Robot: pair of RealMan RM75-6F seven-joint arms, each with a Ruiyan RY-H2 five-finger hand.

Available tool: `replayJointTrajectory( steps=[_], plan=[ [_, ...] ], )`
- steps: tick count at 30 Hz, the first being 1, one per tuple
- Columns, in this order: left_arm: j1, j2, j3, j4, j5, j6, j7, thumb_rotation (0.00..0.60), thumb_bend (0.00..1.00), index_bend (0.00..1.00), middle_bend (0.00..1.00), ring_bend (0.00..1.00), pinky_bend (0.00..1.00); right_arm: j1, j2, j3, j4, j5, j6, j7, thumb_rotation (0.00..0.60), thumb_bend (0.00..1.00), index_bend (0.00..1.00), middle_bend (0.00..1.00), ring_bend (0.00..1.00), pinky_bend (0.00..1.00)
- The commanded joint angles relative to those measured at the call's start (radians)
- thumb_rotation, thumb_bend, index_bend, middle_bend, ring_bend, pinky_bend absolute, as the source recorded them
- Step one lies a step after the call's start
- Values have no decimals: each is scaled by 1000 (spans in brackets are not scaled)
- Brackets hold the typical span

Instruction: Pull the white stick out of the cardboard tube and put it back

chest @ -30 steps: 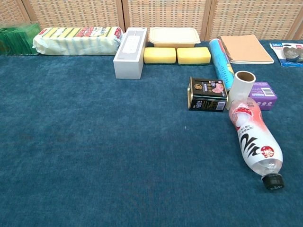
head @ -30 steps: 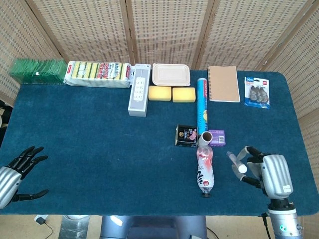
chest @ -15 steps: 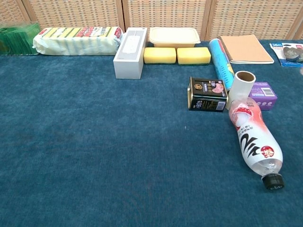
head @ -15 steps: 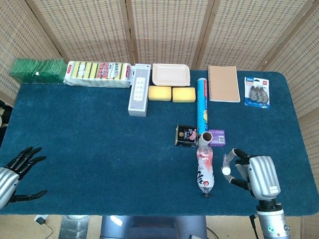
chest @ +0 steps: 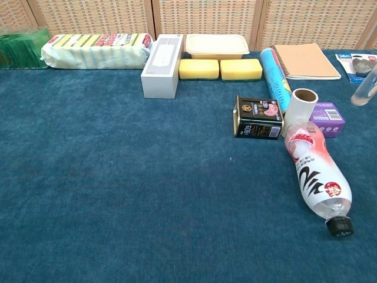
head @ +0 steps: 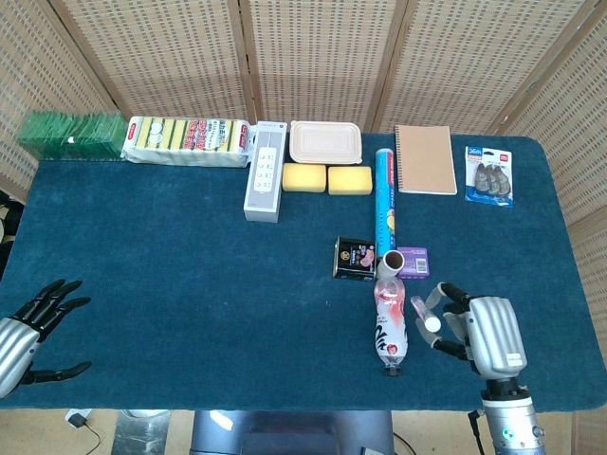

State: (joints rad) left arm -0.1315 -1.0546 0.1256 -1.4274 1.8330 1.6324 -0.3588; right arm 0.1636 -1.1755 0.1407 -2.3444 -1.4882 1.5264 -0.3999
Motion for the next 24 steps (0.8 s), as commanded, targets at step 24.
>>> replayJointTrajectory(
  steps=[24],
  plan=[
    [-33,-12,13,-17,9,-70,27,468,113,160,84,31,237,197,-147,197,33,322,-46,-165,600,413,815,981,1000,844]
  ],
)
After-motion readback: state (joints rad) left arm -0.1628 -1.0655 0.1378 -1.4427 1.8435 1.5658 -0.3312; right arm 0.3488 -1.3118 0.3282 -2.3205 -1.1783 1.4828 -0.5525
